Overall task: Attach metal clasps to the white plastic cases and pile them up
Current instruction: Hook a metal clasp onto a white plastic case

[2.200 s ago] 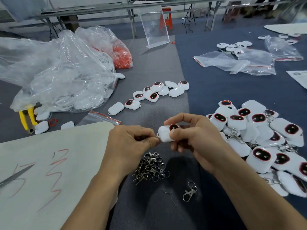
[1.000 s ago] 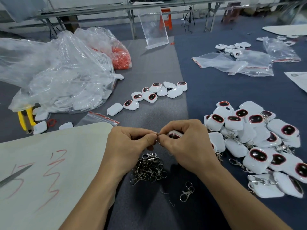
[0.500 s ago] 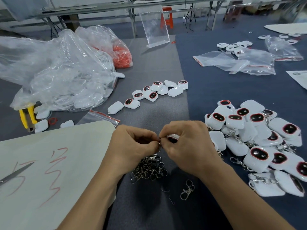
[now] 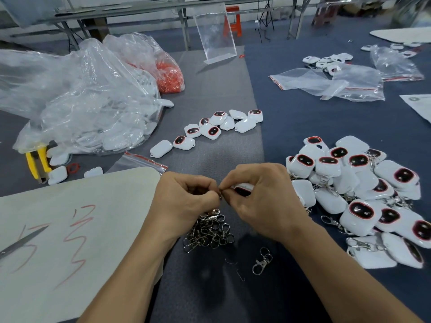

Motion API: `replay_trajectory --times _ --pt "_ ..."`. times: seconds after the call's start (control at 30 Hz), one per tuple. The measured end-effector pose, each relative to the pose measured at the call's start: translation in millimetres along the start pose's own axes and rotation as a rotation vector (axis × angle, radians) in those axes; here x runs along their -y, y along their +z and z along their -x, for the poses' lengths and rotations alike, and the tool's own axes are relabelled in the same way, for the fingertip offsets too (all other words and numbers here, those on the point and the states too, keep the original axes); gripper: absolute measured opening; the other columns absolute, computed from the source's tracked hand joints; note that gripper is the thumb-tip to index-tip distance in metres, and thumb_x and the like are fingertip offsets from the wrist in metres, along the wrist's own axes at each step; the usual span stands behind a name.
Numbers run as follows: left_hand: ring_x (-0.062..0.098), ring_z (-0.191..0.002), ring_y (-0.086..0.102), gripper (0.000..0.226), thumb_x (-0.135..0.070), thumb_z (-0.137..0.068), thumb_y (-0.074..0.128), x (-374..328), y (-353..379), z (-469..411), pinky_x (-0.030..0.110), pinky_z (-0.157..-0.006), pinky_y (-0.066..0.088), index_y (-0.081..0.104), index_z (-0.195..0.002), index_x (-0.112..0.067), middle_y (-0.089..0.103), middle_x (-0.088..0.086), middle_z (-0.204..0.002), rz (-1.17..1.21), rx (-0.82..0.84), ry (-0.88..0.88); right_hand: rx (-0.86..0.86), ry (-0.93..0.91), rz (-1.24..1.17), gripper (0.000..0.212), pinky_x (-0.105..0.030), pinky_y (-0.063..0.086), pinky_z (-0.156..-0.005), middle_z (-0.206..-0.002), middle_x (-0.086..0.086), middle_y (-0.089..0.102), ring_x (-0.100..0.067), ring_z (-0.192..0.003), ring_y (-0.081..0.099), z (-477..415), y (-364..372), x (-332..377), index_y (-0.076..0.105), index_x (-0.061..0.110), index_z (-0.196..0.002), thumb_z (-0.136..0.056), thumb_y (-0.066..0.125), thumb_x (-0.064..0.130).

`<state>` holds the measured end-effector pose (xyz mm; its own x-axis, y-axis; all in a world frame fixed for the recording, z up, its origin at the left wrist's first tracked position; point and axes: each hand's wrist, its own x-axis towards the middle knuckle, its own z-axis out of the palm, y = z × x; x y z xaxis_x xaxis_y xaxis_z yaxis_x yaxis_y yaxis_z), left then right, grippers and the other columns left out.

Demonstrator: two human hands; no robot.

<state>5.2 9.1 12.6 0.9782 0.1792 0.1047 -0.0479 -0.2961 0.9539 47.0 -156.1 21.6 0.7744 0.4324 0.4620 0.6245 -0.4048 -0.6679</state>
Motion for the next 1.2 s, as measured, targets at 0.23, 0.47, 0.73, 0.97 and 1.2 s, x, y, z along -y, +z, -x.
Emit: replay_trajectory --times 0.23,0.47,0.73,0.97,1.2 --pt "0.007 -0.055 0.053 0.011 -0.033 -0.064 0.066 4.7 -10.3 -0.8 0.026 -0.055 0.045 0.062 -0.063 -0.023 0.057 -0.010 -0.058 -0.753 -0.299 0.223 -0.022 0.543 -0.324 0.015 -0.025 0.047 -0.049 -0.059 0.004 0.069 -0.008 -0.049 0.058 -7.8 3.8 -17.3 0.079 0.026 -0.073 -0.086 0.077 0.034" --pt "0.005 -0.065 0.054 0.012 -0.032 -0.069 0.072 9.8 -4.7 -7.0 0.026 -0.064 0.046 0.076 -0.080 -0.030 0.058 -0.015 -0.064 -0.726 0.018 0.223 0.052 0.527 -0.259 0.016 -0.033 0.056 -0.069 -0.084 0.005 0.076 -0.013 -0.067 0.066 -6.8 12.6 -21.4 0.071 0.030 -0.094 -0.088 0.070 0.015" --pt "-0.003 -0.065 0.059 0.025 -0.036 -0.065 0.068 15.8 -10.9 -11.0 0.011 -0.059 0.039 0.074 -0.087 -0.045 0.064 -0.026 -0.068 -0.539 0.093 0.091 0.121 0.403 -0.036 0.013 -0.011 0.042 -0.056 -0.070 0.009 0.067 -0.005 -0.066 0.059 -6.1 7.8 -10.0 0.070 0.033 -0.087 -0.092 0.071 0.021" --pt "-0.003 -0.064 0.065 0.025 -0.038 -0.063 0.067 15.6 -12.3 -11.6 0.011 -0.056 0.047 0.073 -0.079 -0.055 0.070 -0.024 -0.069 -0.485 0.068 0.046 0.191 0.363 -0.002 0.012 -0.029 0.055 -0.067 -0.087 0.000 0.071 -0.015 -0.078 0.066 -5.6 14.0 0.7 0.069 0.035 -0.090 -0.096 0.067 0.024" --pt "0.000 -0.063 0.062 0.019 -0.035 -0.063 0.068 17.7 -12.7 -13.9 0.012 -0.059 0.043 0.074 -0.074 -0.048 0.069 -0.019 -0.069 -0.465 0.131 0.049 0.022 0.410 -0.106 0.016 -0.009 0.042 -0.060 -0.071 0.014 0.064 0.002 -0.068 0.058 -3.5 16.1 -11.1 0.071 0.032 -0.092 -0.092 0.069 0.016"
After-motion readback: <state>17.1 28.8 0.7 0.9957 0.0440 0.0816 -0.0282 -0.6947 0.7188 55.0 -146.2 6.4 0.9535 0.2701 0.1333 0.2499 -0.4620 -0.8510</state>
